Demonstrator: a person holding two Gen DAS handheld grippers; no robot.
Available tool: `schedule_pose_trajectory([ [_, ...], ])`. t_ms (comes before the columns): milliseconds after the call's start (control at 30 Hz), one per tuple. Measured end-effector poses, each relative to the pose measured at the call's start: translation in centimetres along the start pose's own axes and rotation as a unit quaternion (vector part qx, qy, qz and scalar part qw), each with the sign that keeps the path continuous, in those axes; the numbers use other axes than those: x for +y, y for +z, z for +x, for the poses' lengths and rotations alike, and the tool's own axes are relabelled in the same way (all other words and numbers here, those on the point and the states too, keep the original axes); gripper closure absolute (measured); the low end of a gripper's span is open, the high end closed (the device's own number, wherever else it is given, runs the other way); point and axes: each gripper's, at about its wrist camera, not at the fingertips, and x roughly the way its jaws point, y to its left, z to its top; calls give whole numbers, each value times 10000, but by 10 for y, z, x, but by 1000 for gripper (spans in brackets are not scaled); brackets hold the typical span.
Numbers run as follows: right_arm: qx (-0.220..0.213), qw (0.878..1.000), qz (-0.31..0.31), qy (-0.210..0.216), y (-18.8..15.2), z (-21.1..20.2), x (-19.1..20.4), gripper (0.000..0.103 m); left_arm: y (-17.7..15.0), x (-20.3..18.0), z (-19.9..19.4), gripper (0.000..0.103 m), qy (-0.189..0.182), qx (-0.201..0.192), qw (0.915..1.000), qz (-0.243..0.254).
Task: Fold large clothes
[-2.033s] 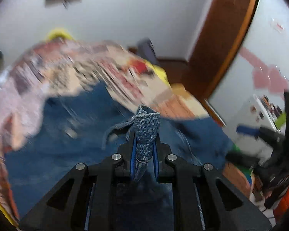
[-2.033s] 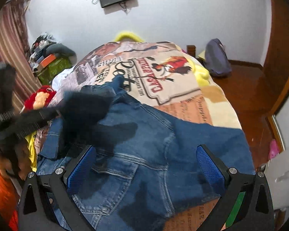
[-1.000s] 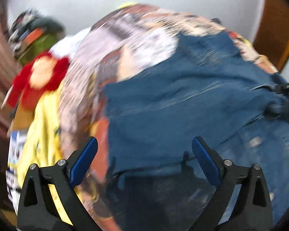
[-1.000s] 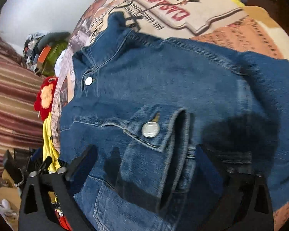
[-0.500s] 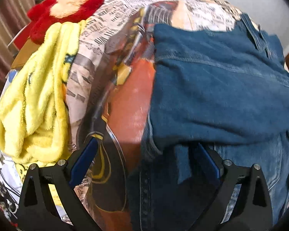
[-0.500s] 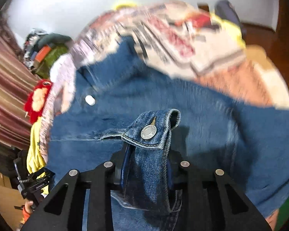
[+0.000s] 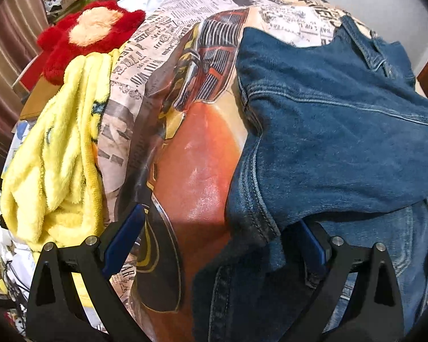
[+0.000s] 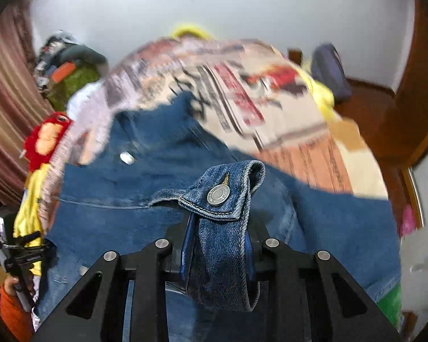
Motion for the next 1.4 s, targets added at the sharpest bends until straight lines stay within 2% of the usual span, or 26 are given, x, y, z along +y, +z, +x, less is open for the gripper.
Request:
schedule_pose_trajectory([
  [167, 486, 9983, 55, -301, -19, 40, -13, 76, -6, 1, 5, 4, 2, 118, 9999, -34],
  [233, 648, 9967, -62, -479, -27, 53, -13, 71, -10, 2, 7, 4, 57, 165, 9998, -24],
  [333, 646, 9937, -351, -843, -33, 59, -8, 60, -18, 4, 4, 4, 50, 193, 9998, -33],
  [433, 605, 9911, -667, -984, -35, 60, -3, 59, -25, 8, -1, 4, 52, 197, 9998, -55],
  [567, 618, 9913, -687, -940, -36, 57, -6, 58, -32, 4, -18, 4, 93, 105, 9999, 62],
  [667, 686, 9910, -629, -960, -35, 54, -7, 44, -32, -6, -39, 4, 136, -122, 9994, 308],
  [733, 690, 9906, -651, -990, -36, 46, -8, 37, -28, -13, -54, 4, 123, -304, 9983, 473],
  [833, 577, 9923, -731, -811, -39, 27, -13, 33, -18, -32, -83, 4, 87, -679, 9946, 775],
  [1033, 159, 9970, -386, -647, -36, -17, -38, 33, 12, -81, -121, 4, -103, -1333, 9832, 1246],
  [1167, -171, 9986, 226, -442, -32, -52, -70, 31, 29, -116, -128, 4, -281, -1514, 9773, 1456],
  [1267, -365, 9961, 735, -337, -31, -72, -100, 22, 42, -147, -127, 4, -547, -1510, 9741, 1594],
  [1400, -448, 9917, 1162, -321, -38, -87, -135, 22, 55, -181, -121, 4, -929, -1431, 9702, 1718],
])
